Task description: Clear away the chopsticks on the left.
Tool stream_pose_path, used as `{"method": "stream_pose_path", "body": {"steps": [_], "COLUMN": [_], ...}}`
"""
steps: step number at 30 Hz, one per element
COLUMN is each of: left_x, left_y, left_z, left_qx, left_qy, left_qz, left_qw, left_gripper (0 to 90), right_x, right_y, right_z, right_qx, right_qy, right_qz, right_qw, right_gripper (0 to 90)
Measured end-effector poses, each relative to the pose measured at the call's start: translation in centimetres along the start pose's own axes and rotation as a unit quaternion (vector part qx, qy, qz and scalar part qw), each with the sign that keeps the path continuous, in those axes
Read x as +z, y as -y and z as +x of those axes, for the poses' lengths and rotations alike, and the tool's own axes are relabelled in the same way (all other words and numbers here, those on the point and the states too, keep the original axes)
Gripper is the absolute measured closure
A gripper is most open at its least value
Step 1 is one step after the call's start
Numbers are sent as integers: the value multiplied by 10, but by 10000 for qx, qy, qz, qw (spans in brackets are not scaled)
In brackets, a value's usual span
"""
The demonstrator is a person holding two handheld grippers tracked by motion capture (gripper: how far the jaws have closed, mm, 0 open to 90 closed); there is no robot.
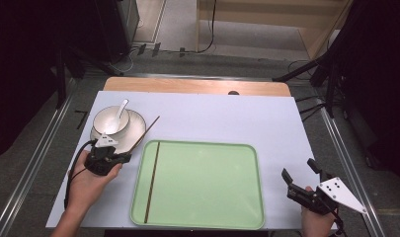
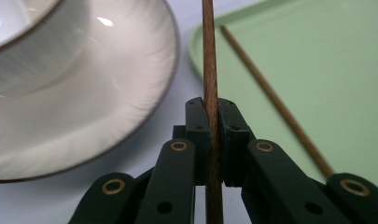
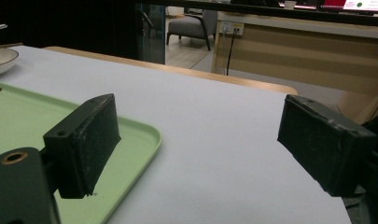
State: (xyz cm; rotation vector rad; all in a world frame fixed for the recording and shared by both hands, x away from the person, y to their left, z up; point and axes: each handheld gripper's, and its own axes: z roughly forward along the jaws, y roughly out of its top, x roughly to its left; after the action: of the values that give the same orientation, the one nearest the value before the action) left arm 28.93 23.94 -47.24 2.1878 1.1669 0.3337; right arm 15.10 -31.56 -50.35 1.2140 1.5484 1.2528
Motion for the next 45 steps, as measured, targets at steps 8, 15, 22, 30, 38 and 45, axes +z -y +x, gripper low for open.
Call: {"method": "stream_pose_path", "body": {"steps": [8,15,22,30,38,45], "left_x": [4,13,27,40,40,39], "left_y": [5,7,19,30,34,34], "left_z": [-43,-73,-105,-128,-132,-131], "left_qx": [-104,-125,-249,-359,-393,-446], "left_qy": [445,624,812,757,685,769], "left_qz": [-19,68,222,335,191,129], "left_qw": [9990,9980,9961,9959,9967,9960], "left_gripper": [852,852,852,851,826,725], "right_x": [0,-1,-1,-1,-1,-1], "right_y": [0,0,0,0,0,0], "right_z": [0,-1,-1,-2,-1,-1], "right_qx": [31,44,46,29,35,40], "right_qy": [-19,-22,-22,-31,-44,-45], "right_qz": [-10,-17,-22,-35,-18,-17], "right_qw": [10000,10000,10000,10000,10000,10000], "right_gripper": [130,130,130,130,130,130]}}
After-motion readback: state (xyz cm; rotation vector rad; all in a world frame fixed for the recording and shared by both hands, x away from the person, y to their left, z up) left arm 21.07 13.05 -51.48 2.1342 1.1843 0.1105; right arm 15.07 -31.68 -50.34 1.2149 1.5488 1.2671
